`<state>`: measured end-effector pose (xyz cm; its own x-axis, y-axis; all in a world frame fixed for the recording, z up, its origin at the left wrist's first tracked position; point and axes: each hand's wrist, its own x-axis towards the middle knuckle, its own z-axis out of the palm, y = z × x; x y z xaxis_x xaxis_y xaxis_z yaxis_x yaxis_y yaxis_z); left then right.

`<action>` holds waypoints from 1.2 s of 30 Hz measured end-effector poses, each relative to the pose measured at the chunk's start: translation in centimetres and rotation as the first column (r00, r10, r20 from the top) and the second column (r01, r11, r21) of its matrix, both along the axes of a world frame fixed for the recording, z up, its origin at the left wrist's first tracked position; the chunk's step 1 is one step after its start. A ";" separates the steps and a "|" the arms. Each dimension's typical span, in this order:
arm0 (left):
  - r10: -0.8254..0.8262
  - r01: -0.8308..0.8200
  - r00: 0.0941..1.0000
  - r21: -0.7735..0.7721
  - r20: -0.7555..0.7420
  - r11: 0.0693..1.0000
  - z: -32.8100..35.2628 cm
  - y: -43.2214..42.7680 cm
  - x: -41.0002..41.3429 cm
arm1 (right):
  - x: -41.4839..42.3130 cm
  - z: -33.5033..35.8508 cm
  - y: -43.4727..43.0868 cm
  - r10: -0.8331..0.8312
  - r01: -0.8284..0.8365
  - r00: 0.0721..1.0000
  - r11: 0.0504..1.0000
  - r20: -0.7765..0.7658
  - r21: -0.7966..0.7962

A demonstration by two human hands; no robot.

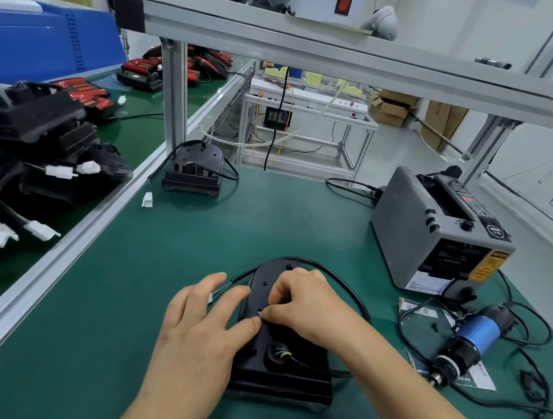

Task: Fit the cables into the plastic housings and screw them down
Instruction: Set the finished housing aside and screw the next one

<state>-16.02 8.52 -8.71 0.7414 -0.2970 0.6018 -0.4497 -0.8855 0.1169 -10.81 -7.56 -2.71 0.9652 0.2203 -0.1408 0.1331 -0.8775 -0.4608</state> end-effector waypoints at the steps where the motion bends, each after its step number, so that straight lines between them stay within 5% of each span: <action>1: -0.001 0.001 1.000 -0.003 -0.009 1.000 0.1 0.1 0.0 | 0.1 -0.1 -0.3 -0.002 0.002 1.000 1.000 0.004 0.022; 5: 0.001 -0.002 1.000 -0.042 -0.029 0.999 0.4 0.6 0.4 | -0.3 -1.0 -2.4 -0.037 0.027 0.997 0.992 0.073 0.127; 13: 0.015 -0.006 0.996 0.106 -0.083 0.994 1.0 0.2 0.8 | -3.2 -3.6 -5.2 -0.096 0.068 0.930 0.994 0.356 0.090; 21: -0.034 0.026 0.976 -0.042 -0.213 0.999 1.7 0.4 1.2 | -4.4 -5.1 -5.4 -0.160 0.080 0.910 0.973 0.383 0.215; 30: -0.098 0.121 0.984 0.153 -0.148 0.981 2.0 0.7 1.0 | -4.5 -5.5 -5.3 -0.203 0.080 0.901 0.946 0.384 0.313; 34: -0.065 0.128 0.955 0.203 -0.290 0.971 3.0 0.6 1.5 | -4.6 -5.7 -5.3 -0.209 0.077 0.900 0.940 0.382 0.334; 36: -0.110 0.147 0.907 0.061 -0.406 0.987 2.7 0.6 2.8 | -4.6 -5.9 -5.3 -0.208 0.072 0.901 0.937 0.380 0.341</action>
<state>-13.21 9.13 -6.02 0.8662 -0.4438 0.2297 -0.4919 -0.8382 0.2355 -15.41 -12.86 -8.59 0.9459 0.0455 0.3211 0.2535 -0.7212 -0.6446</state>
